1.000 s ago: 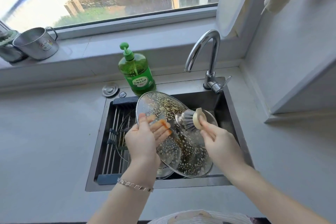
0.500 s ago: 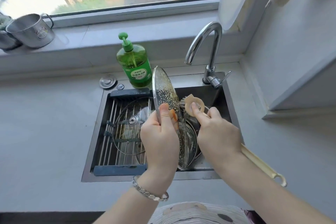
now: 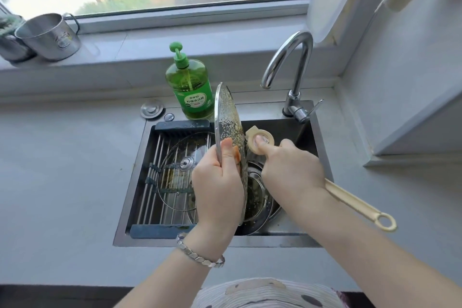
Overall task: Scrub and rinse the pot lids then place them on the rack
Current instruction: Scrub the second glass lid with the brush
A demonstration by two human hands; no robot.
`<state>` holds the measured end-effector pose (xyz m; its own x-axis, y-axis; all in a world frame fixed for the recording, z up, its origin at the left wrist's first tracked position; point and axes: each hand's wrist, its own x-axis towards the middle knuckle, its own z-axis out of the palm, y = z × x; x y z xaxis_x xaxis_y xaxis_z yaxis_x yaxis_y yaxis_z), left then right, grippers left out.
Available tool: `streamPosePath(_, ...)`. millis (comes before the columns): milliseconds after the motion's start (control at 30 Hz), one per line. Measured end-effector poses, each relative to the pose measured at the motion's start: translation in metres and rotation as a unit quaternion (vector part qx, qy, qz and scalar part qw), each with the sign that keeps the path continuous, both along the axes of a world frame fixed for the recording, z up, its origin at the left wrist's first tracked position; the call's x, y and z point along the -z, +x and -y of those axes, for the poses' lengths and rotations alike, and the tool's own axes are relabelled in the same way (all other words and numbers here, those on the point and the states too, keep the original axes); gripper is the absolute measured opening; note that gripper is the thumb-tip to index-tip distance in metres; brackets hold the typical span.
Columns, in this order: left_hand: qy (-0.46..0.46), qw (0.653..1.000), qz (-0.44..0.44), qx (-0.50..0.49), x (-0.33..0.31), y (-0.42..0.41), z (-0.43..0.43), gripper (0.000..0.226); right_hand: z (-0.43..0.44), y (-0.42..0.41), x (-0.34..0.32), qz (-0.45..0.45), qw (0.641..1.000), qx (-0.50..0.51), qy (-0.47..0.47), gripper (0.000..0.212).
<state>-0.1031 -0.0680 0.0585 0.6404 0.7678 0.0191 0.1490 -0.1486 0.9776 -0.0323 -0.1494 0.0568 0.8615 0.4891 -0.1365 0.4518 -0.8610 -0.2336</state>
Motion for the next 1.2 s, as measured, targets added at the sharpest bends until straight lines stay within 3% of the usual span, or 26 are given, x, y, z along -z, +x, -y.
streamPosePath(400,-0.037,0.998,-0.006,-0.041,0.003,-0.001,-0.010,0.030,0.005,-0.019,0.005,-0.018,0.997,-0.051,-0.048,0.057)
streamPosePath(600,-0.057,0.998,-0.007,-0.026,-0.002,-0.001,-0.005,0.029,0.002,0.014,0.003,-0.013,1.000,-0.007,-0.026,0.055)
streamPosePath(733,-0.055,0.998,-0.005,-0.028,-0.003,0.001,-0.011,0.030,0.009,-0.011,0.003,-0.002,0.997,-0.057,-0.056,0.054)
streamPosePath(900,-0.077,0.997,-0.010,-0.005,-0.003,-0.003,-0.004,0.027,0.011,0.028,0.015,-0.069,0.997,0.027,0.009,0.048)
streamPosePath(967,-0.075,0.997,-0.005,-0.003,-0.005,-0.005,-0.007,0.024,0.015,0.040,0.025,-0.177,0.977,0.059,0.107,0.041)
streamPosePath(1067,-0.099,0.995,0.012,-0.019,-0.008,-0.006,-0.014,0.020,0.030,0.041,0.034,-0.357,0.882,0.142,0.274,0.030)
streamPosePath(1133,-0.134,0.989,0.025,-0.054,-0.010,-0.004,-0.017,0.019,0.037,0.032,0.042,-0.413,0.837,0.187,0.306,0.033)
streamPosePath(1200,-0.159,0.983,0.032,-0.088,-0.010,-0.001,-0.020,0.020,0.038,0.016,0.050,-0.404,0.838,0.182,0.319,0.035)
